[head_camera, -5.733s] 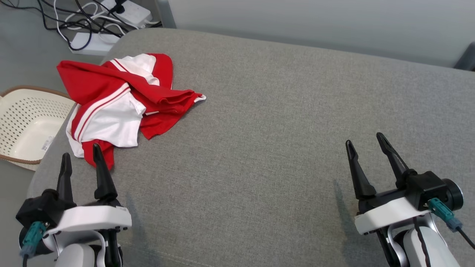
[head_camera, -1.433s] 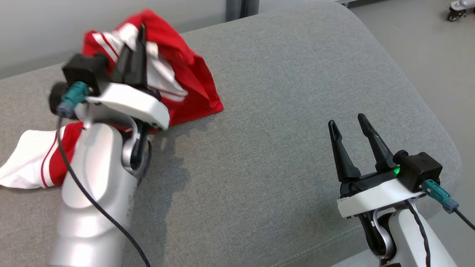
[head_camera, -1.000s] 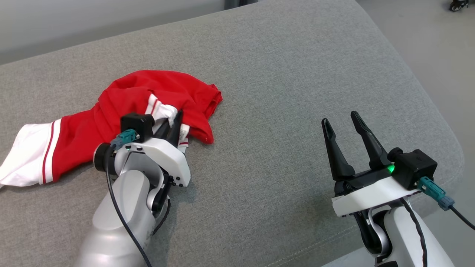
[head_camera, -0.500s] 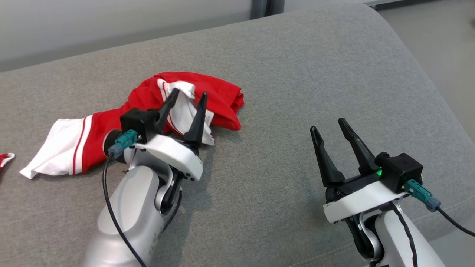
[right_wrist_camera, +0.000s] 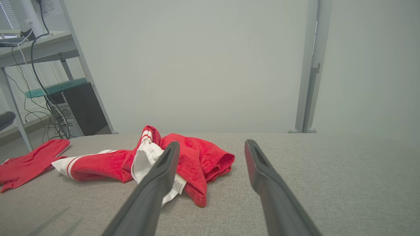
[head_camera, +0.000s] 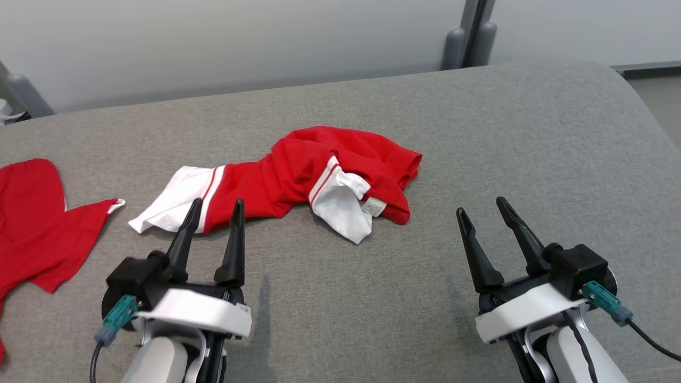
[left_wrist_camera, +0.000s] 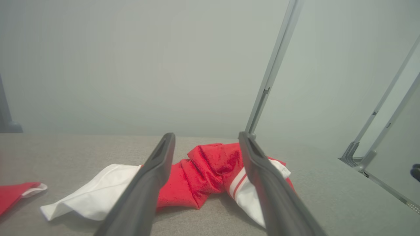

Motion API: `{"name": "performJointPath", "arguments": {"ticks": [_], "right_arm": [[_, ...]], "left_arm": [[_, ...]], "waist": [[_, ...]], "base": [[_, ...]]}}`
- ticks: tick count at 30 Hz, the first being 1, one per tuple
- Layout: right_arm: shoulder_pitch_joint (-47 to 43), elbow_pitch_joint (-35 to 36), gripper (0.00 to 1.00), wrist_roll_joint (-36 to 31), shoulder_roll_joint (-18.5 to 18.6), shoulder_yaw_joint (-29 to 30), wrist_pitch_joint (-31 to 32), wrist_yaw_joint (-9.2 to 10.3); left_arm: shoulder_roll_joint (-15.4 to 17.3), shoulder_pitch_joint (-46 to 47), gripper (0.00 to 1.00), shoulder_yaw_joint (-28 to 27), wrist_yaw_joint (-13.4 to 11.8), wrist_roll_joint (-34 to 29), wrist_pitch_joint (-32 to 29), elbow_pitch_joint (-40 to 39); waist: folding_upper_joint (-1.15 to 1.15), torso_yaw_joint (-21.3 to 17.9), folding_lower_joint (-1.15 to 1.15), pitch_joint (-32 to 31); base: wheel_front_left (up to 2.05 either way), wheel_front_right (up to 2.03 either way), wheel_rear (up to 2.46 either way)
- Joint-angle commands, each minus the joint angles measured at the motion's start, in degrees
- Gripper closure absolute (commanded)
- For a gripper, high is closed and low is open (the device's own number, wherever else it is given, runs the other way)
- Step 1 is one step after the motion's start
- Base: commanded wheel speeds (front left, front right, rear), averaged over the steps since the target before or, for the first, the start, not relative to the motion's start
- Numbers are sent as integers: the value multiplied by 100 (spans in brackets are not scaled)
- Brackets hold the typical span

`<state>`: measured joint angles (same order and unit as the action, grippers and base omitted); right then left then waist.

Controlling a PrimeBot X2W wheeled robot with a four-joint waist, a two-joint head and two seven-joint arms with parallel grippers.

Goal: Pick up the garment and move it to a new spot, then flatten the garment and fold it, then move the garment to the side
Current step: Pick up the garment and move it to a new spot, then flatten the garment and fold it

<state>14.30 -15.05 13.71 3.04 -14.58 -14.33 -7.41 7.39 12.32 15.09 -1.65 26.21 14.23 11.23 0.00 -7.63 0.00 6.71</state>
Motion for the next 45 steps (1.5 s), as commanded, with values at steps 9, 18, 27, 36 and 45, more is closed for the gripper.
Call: {"name": "performJointPath", "arguments": {"ticks": [9, 18, 27, 36, 45], "right_arm": [[-312, 359, 0, -143, -16, 146, -67, -8], [-621, 547, 0, -261, -16, 345, -67, -8], [-894, 633, 0, -316, -16, 342, -67, -8], [-902, 630, 0, -268, -16, 218, -67, -8], [-912, 621, 0, -246, -1, 192, -67, -8]], "left_arm": [[-130, -986, 0, -1065, -557, -641, 75, -1431], [-389, -1620, 0, -1666, -551, -1207, 76, -1941], [-444, -2082, 0, -1917, -278, -1321, 76, -1380], [-450, -2054, 0, -1847, -338, -1109, 76, -976], [-450, -2006, 0, -1786, -375, -1071, 76, -928]], "waist": [[0, 424, 0, -364], [0, 461, 0, -578], [0, 386, 0, -708], [0, 301, 0, -757], [0, 283, 0, -745]], "base": [[0, 0, 0], [0, 0, 0], [0, 0, 0], [0, 0, 0], [0, 0, 0]]}}
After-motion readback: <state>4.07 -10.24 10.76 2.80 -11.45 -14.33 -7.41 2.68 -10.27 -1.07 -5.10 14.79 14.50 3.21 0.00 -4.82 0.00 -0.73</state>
